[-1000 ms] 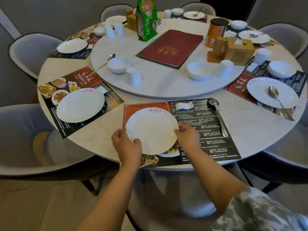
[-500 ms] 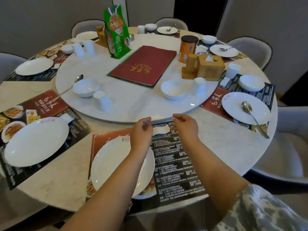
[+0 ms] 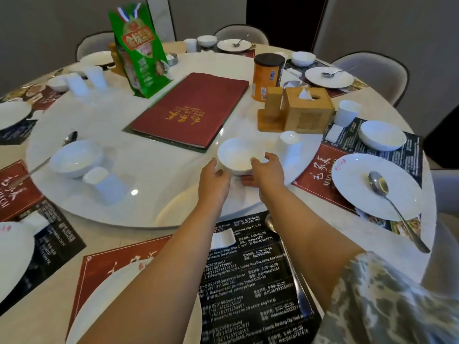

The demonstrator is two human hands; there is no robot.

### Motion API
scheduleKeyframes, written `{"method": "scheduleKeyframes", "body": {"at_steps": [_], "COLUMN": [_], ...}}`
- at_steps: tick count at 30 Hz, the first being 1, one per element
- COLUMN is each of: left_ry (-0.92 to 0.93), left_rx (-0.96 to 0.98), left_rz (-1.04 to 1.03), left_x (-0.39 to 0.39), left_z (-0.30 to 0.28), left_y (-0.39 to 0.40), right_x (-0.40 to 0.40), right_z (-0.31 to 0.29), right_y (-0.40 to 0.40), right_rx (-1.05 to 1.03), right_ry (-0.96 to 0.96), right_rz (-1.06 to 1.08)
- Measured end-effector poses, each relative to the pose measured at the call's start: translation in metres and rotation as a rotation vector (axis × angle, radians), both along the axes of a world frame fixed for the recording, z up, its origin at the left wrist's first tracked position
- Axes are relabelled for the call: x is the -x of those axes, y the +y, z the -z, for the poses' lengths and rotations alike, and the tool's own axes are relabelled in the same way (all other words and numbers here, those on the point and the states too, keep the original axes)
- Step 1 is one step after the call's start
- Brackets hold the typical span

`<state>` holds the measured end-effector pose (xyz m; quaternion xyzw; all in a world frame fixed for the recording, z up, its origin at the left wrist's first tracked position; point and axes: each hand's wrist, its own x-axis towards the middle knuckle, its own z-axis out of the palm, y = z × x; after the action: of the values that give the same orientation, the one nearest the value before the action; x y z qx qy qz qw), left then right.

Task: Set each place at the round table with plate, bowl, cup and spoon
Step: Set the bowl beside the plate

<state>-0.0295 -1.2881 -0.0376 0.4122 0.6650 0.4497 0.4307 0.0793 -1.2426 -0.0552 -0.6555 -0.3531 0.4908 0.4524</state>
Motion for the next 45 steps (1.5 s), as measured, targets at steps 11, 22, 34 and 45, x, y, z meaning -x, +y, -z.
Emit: {"method": "scheduleKeyframes", "body": {"at_steps": [11, 22, 34, 45], "left_ry": [-0.022, 0.094, 0.442, 0.563], "left_rx": [-0.030, -0.019, -0.019, -0.040], "left_rz": [-0.104, 0.038, 0.253, 0.255], "left_x": [0.016, 0.028, 0.029, 0.031], "left_z": [-0.004, 0.000, 0.012, 0.021], "left_y": [-0.037, -0.161, -0.217, -0.207], "right_x": [-0.013, -0.029, -0.033, -0.045], "right_z": [-0.023, -0.026, -0.001, 0.001], "right_y": [-0.061, -0.212, -0.260, -0.261], "right_rx": [-0.069, -0.051, 0.025, 0.022], "right_ry": [0.007, -0.128, -0.184, -0.468], "right_rz": [0.034, -0.039, -0.104, -0.232]}}
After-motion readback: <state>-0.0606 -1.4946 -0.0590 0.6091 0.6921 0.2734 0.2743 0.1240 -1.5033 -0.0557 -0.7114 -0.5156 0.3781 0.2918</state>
